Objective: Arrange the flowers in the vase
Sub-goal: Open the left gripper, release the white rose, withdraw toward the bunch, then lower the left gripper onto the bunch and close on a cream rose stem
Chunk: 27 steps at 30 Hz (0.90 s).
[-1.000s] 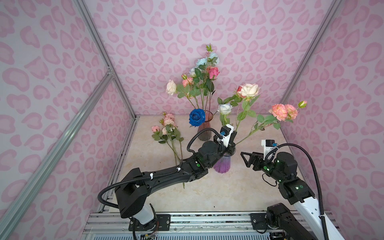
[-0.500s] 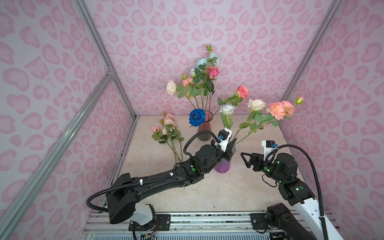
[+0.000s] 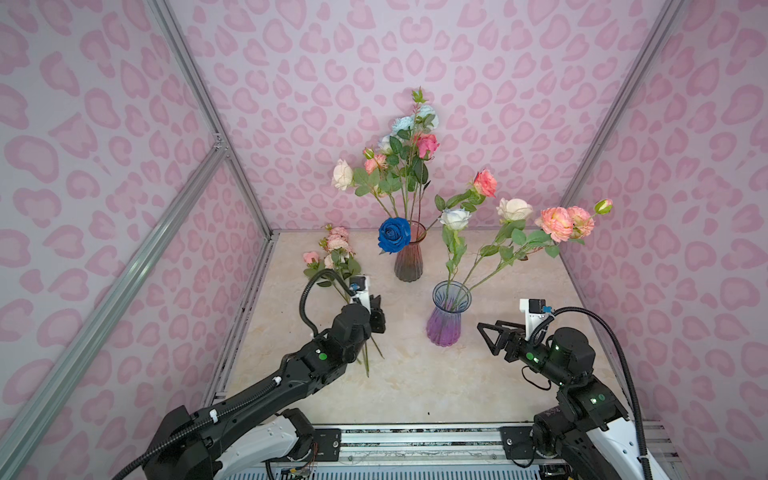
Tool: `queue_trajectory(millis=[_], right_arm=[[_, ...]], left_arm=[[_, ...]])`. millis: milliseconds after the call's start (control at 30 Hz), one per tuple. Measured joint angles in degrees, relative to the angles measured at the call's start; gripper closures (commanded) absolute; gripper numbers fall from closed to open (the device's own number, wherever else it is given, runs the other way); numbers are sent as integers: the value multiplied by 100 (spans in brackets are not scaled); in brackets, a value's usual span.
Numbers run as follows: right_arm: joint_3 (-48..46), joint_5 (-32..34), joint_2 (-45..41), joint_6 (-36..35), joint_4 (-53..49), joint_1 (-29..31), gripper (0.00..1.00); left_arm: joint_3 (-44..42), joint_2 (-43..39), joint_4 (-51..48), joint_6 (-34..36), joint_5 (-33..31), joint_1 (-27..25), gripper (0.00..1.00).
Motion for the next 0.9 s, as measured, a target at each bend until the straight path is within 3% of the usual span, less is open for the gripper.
queue_trajectory(millis=[133,233,333,467,567,900], right_arm=[[-2,138,61,13,9,37,11],[-2,168,273,24,15,52,11],[35,168,442,28,20,61,11],[122,313,555,-103,31,61,11],[127,420,664,-175,55,61,10],[125,511,1156,-393,387,61,10]], left_arm=[[46,546,-411,-841,455,1263,71],[785,1788,-522,-1123,905,1991,76],[1904,3171,-693,-1174,1368,2352,82],[3281,4603,-1132,-1163,1554,2494,82],[3950,5193,-1497,-1080,1497,2496,81],[4365,5696,-2201,-817,1008,2503,80]])
